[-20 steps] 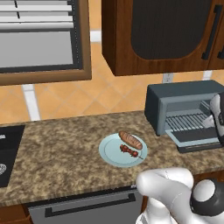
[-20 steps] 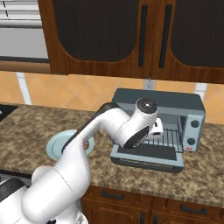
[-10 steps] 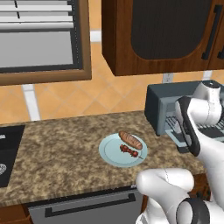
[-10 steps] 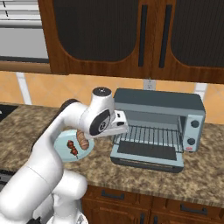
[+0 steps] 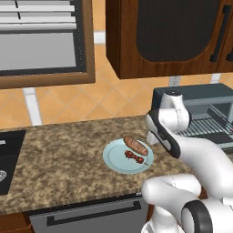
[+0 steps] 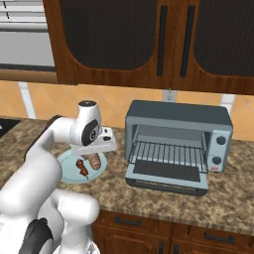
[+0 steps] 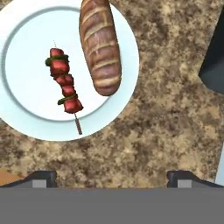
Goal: Pick up the kebab skewer and baguette bread, and place them inside the toaster oven. Close the toaster oven door and start by setting the timer.
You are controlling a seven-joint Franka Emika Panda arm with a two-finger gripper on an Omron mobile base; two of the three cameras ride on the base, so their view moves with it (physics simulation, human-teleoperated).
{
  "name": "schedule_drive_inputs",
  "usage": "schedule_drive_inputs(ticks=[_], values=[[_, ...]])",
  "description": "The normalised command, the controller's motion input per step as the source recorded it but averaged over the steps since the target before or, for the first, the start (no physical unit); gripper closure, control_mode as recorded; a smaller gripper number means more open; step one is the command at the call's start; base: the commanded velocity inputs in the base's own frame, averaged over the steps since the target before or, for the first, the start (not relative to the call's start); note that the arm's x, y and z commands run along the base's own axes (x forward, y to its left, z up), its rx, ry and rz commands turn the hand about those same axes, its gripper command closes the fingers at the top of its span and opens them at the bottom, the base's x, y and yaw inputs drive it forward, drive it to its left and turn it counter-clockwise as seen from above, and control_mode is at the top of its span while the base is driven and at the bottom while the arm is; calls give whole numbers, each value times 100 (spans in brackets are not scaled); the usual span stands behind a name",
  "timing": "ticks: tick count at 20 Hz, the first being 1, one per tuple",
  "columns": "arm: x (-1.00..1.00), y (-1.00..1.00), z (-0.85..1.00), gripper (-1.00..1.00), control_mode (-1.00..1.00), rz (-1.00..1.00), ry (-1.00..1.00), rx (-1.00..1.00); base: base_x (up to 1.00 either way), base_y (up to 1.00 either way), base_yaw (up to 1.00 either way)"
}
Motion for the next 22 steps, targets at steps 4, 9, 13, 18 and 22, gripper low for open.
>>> schedule_drive_inputs(ticks=[4, 9, 13, 18, 22], values=[[32, 60, -74, -100, -100, 0, 0, 3, 0, 0, 0], [80, 13, -24, -100, -100, 0, 10, 3, 0, 0, 0], [76, 9, -19, -100, -100, 0, 8, 0, 0, 0, 0], [43, 5, -25, -100, -100, -3, 6, 0, 0, 0, 0], [16, 7, -46, -100, -100, -5, 6, 0, 0, 0, 0]])
